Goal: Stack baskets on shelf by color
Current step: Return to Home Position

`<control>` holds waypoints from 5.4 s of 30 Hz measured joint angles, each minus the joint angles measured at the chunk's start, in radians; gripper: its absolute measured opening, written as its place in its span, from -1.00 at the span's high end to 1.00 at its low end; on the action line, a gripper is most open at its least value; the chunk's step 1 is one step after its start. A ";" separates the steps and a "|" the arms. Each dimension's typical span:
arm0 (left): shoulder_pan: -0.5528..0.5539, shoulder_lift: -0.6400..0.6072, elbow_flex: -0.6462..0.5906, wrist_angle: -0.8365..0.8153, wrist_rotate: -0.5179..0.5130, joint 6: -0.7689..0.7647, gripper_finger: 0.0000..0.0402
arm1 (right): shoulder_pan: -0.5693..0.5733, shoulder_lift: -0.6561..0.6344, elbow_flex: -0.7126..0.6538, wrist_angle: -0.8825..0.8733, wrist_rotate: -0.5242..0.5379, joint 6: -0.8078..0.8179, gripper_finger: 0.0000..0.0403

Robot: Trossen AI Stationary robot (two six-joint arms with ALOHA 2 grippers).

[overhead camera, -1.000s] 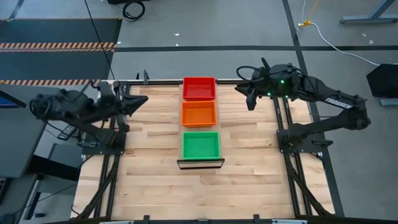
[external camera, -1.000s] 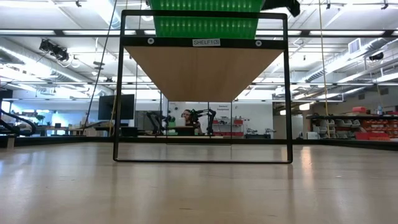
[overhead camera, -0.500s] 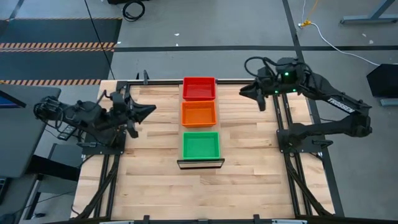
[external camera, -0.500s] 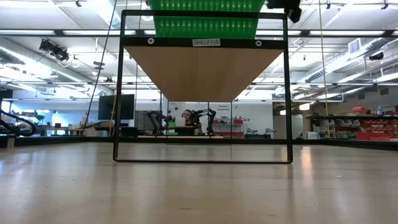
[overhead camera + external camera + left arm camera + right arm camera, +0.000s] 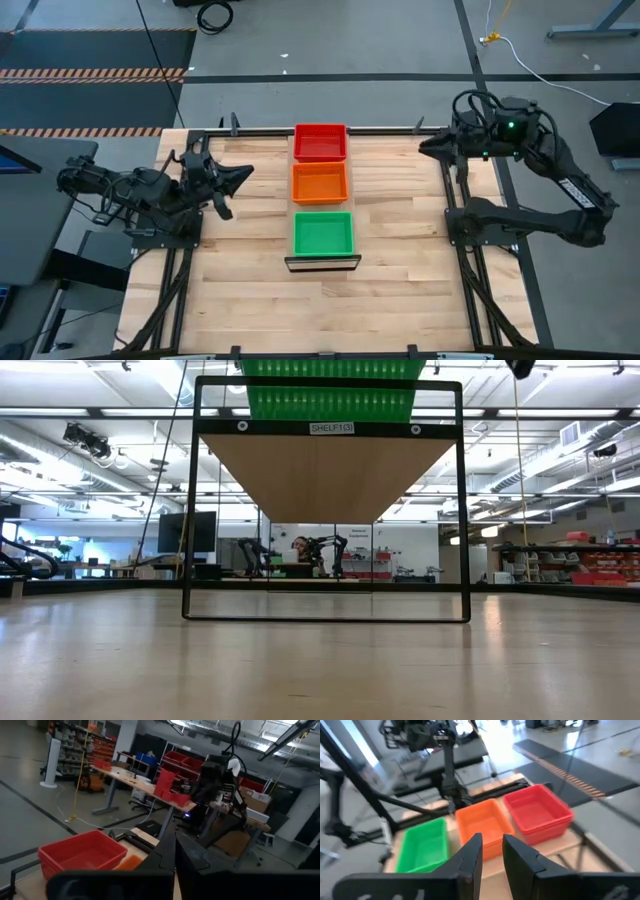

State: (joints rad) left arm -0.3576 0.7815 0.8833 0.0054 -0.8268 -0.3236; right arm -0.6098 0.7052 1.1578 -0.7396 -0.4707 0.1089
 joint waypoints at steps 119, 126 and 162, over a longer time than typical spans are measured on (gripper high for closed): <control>0.288 -0.605 -0.875 0.160 0.480 0.086 0.98 | 0.565 -0.419 -1.151 1.013 0.565 0.136 0.99; 0.288 -0.605 -0.876 0.096 0.480 0.111 0.98 | 0.554 -0.419 -1.151 0.955 0.526 0.091 0.99; 0.288 -0.605 -0.876 0.094 0.480 0.310 0.88 | 0.555 -0.411 -1.151 1.015 0.504 -0.060 0.95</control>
State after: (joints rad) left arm -0.0695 0.1761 0.0071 0.0998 -0.3466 -0.0139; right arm -0.0544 0.2943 0.0067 0.2756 0.0330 0.0494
